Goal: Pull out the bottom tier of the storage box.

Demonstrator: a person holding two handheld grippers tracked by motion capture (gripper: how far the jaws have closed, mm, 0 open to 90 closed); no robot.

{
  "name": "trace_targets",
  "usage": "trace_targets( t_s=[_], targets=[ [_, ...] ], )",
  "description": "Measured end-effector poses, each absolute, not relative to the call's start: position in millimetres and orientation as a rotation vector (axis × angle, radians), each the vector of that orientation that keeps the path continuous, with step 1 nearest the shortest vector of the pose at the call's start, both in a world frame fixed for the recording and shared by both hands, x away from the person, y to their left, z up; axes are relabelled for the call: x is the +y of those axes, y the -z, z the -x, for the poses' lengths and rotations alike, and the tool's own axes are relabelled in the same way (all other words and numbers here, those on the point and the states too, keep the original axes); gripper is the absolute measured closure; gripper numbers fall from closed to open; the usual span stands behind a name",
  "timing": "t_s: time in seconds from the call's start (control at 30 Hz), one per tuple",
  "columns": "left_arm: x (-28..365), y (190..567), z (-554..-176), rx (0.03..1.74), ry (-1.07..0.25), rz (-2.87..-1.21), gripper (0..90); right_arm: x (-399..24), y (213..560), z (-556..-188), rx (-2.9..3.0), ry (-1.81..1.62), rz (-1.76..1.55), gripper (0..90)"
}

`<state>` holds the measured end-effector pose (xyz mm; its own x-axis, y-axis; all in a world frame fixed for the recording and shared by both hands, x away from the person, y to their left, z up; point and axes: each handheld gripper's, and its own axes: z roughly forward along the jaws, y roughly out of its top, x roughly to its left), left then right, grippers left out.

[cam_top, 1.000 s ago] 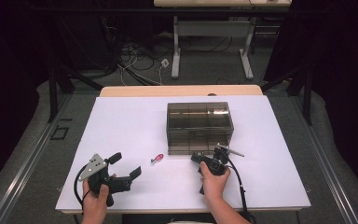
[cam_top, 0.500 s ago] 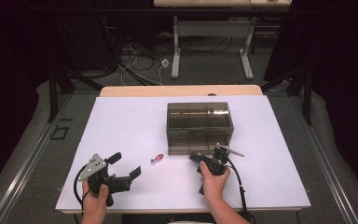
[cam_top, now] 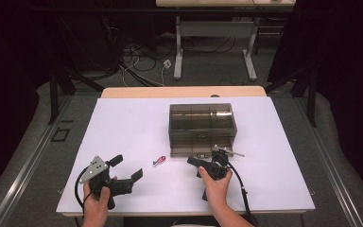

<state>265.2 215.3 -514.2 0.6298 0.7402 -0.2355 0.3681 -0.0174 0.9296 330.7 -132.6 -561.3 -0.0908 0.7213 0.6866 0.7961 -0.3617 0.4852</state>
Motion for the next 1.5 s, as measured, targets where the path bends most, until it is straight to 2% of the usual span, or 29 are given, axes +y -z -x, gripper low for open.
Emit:
trace_targets(
  t_s=[0.67, 0.7, 0.77, 1.23, 1.5],
  targets=[
    [225, 516, -252, 0.979, -0.411, -1.622, 0.7, -142, 529, -331, -1.959, 1.516, 1.91, 26.6],
    [226, 516, -251, 0.982, -0.415, -1.616, 0.7, -141, 526, -331, -1.968, 1.531, 1.864, 21.0],
    [226, 516, -250, 0.985, -0.416, -1.612, 0.7, -140, 523, -330, -1.982, 1.554, 1.832, 19.3],
    [229, 515, -246, 0.988, -0.427, -1.609, 0.7, -136, 515, -335, -2.168, 1.487, 1.829, 10.5],
    [228, 515, -246, 0.983, -0.426, -1.611, 0.7, -135, 506, -332, -2.326, 1.477, 1.875, 15.4]
  ],
)
